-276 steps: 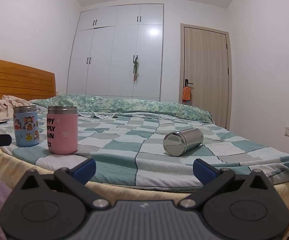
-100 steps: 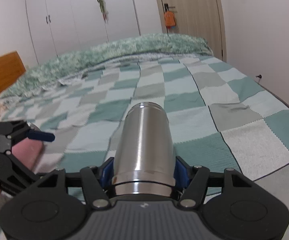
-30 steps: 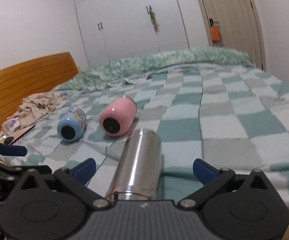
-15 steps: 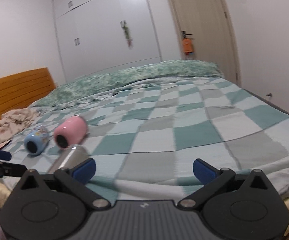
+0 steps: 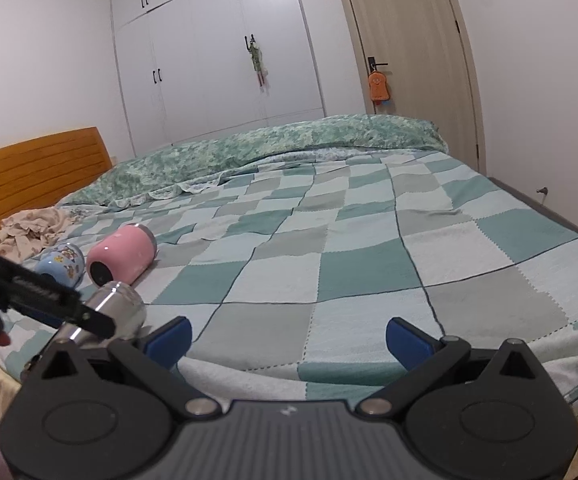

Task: Flip cup upright
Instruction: 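Bring the silver cup to the left tool and close the left tool on it, then rotate the silver cup upright in the left tool and carry it down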

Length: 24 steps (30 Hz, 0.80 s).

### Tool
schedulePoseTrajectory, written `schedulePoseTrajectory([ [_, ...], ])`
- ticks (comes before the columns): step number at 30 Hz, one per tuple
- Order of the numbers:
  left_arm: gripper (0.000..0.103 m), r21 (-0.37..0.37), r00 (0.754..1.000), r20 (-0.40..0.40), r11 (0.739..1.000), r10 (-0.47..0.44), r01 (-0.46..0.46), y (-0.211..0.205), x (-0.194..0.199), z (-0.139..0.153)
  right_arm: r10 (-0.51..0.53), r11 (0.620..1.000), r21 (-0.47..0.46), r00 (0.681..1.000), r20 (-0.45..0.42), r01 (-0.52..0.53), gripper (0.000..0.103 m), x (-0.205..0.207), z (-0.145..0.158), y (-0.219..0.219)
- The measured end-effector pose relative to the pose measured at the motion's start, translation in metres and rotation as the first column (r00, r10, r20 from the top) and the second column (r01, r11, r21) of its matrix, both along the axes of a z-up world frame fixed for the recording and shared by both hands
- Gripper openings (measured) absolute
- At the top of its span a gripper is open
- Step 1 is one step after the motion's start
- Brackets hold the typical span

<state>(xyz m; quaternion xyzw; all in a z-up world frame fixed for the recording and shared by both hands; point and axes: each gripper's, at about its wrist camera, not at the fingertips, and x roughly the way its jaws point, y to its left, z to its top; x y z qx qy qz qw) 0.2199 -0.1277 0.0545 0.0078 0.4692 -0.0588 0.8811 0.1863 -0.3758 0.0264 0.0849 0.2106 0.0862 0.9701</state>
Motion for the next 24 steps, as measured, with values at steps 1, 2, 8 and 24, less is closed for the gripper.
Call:
schedulePoseTrajectory([
  [1,0.103,0.002,1.0,-0.008,1.0,0.003,-0.003,-0.001,0.001,-0.002,0.003,1.0,-0.001,1.0,-0.001,-0.003,0.103,0.001,-0.001,0.0],
  [2,0.103,0.004,1.0,-0.021,1.0,0.012,-0.012,-0.002,0.003,-0.005,0.006,1.0,-0.002,1.0,-0.002,-0.006,0.103,0.002,-0.001,0.0],
  [8,0.068,-0.101,0.994,-0.099,0.993,0.049,-0.059,0.002,0.007,-0.016,0.016,1.0,-0.009,1.0,-0.007,-0.016,0.103,0.006,-0.003,0.0],
  [24,0.066,-0.123,0.998,0.056,0.992,0.017,-0.01,0.003,-0.02,0.002,0.0,0.999,0.032,1.0,-0.01,0.0,0.103,-0.008,-0.004,0.003],
])
